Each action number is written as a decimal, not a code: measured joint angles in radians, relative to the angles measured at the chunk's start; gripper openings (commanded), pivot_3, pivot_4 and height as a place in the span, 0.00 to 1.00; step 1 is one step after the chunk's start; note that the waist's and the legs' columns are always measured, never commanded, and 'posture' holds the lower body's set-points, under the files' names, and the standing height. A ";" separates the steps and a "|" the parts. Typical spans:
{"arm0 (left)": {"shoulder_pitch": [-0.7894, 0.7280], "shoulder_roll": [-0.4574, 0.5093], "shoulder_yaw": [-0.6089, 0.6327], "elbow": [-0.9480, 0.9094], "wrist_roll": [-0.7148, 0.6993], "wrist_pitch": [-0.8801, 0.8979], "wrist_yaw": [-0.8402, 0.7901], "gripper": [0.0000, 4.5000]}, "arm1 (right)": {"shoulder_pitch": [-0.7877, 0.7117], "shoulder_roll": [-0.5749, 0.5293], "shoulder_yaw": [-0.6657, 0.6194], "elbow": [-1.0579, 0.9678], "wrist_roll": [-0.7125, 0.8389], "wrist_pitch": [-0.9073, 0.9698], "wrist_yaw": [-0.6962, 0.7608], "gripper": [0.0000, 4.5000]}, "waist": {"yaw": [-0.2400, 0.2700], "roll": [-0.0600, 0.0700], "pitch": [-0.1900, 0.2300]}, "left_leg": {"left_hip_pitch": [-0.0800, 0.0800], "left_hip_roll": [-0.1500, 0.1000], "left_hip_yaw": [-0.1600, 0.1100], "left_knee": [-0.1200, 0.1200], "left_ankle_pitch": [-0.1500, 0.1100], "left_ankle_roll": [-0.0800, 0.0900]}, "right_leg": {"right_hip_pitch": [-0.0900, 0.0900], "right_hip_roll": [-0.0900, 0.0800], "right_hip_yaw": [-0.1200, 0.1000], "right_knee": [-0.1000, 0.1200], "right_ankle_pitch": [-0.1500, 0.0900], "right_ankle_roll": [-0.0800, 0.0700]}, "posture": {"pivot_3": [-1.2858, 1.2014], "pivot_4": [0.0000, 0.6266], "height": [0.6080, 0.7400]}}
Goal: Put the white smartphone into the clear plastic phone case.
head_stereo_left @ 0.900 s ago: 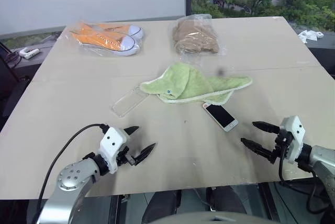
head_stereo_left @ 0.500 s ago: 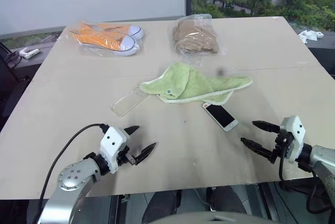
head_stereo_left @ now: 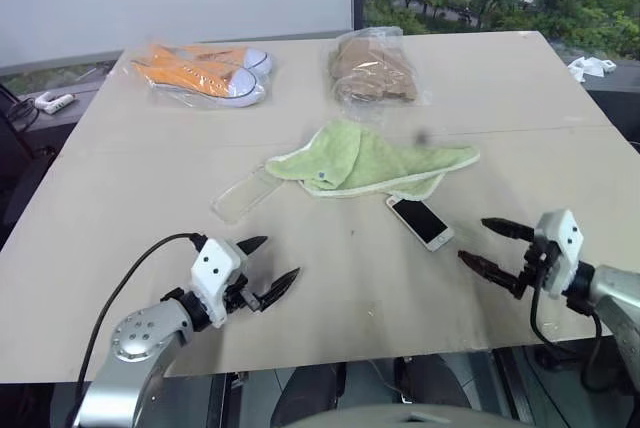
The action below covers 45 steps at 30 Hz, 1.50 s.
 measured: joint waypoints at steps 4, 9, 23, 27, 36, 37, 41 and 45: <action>-0.055 0.028 0.036 -0.022 -0.153 0.062 -0.072 1.00 | -0.208 0.011 0.107 0.030 -0.069 0.057 -0.058 0.98 | -0.002 0.000 0.000 | 0.000 0.000 0.000 0.000 0.002 -0.003 | 0.000 0.000 0.000 0.000 0.000 0.000 | 0.52 0.24 1.00; -0.123 0.098 0.078 -0.026 -0.199 0.107 -0.105 1.00 | -0.436 0.073 0.231 0.206 -0.173 0.064 -0.086 0.98 | -0.002 0.000 0.000 | -0.001 0.000 0.000 0.000 0.002 -0.003 | -0.001 0.001 0.000 -0.001 0.000 0.000 | 0.52 0.24 1.00; -0.080 0.159 0.174 -0.036 -0.196 0.119 -0.123 1.00 | -0.743 0.211 0.424 0.633 -0.356 0.138 -0.043 0.50 | -0.026 0.000 0.001 | -0.003 0.000 0.001 0.000 0.002 -0.004 | -0.005 0.001 0.002 0.000 0.000 0.000 | 0.52 0.24 1.00; -0.074 0.153 0.181 -0.047 -0.196 0.119 -0.113 1.00 | -0.743 0.213 0.419 0.631 -0.366 0.135 -0.057 0.10 | -0.024 0.000 0.001 | -0.003 0.000 0.001 0.000 0.002 -0.003 | -0.005 0.001 0.002 0.000 0.000 0.000 | 0.52 0.24 1.00; -0.171 0.130 0.116 -0.048 -0.199 0.142 -0.095 1.00 | -0.755 0.210 0.223 0.629 -0.313 -0.071 -0.139 0.00 | -0.019 0.002 0.003 | -0.005 -0.001 0.001 0.000 0.002 -0.003 | -0.007 0.000 0.001 0.001 0.000 0.000 | 0.52 0.24 1.00; -0.193 0.124 0.102 -0.048 -0.199 0.146 -0.088 1.00 | -0.766 0.187 0.198 0.637 -0.311 -0.086 -0.148 0.00 | -0.015 0.003 0.004 | -0.006 -0.002 0.001 0.001 0.002 -0.003 | -0.007 0.000 0.001 0.001 0.000 0.000 | 0.52 0.24 1.00; -0.260 0.100 0.039 -0.049 -0.199 0.165 -0.069 1.00 | -0.837 0.031 0.065 0.714 -0.315 -0.118 -0.210 0.00 | -0.018 0.003 0.004 | -0.006 -0.001 0.002 0.000 0.002 -0.003 | -0.007 0.000 0.001 0.000 0.000 0.000 | 0.52 0.24 1.00; -0.318 0.085 -0.007 -0.058 -0.202 0.187 -0.058 1.00 | -0.848 -0.104 0.006 0.827 -0.343 -0.112 -0.252 0.00 | -0.023 0.003 0.004 | -0.006 -0.001 0.005 -0.002 0.002 -0.003 | -0.008 0.000 0.004 0.000 0.000 0.000 | 0.52 0.24 1.00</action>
